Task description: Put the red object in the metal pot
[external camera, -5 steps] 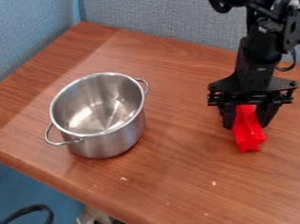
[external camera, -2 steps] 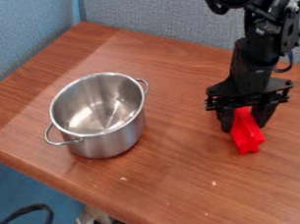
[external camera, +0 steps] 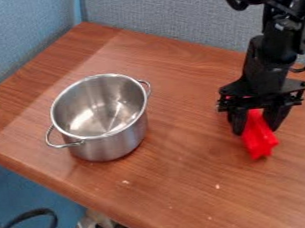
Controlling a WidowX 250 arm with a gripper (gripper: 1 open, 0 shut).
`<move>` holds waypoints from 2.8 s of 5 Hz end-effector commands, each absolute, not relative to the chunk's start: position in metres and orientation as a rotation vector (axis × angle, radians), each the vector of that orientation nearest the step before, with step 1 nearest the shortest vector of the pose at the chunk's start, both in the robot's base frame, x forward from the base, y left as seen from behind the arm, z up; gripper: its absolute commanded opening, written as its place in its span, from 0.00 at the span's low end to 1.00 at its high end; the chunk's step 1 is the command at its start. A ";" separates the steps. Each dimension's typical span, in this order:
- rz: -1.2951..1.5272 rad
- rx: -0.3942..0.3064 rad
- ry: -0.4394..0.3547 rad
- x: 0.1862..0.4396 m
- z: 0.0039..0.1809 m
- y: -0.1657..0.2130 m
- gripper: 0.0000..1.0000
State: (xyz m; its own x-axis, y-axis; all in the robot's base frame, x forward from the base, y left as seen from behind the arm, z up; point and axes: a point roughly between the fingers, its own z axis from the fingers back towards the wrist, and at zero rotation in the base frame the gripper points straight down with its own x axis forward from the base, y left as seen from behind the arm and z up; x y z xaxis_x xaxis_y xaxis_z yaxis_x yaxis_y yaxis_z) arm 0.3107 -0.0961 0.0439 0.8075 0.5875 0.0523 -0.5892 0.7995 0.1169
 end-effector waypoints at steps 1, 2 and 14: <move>0.587 0.115 -0.066 0.307 0.062 -0.098 0.00; 0.548 0.140 -0.057 0.298 0.078 -0.093 0.00; 0.397 0.047 0.018 0.260 0.134 0.084 0.00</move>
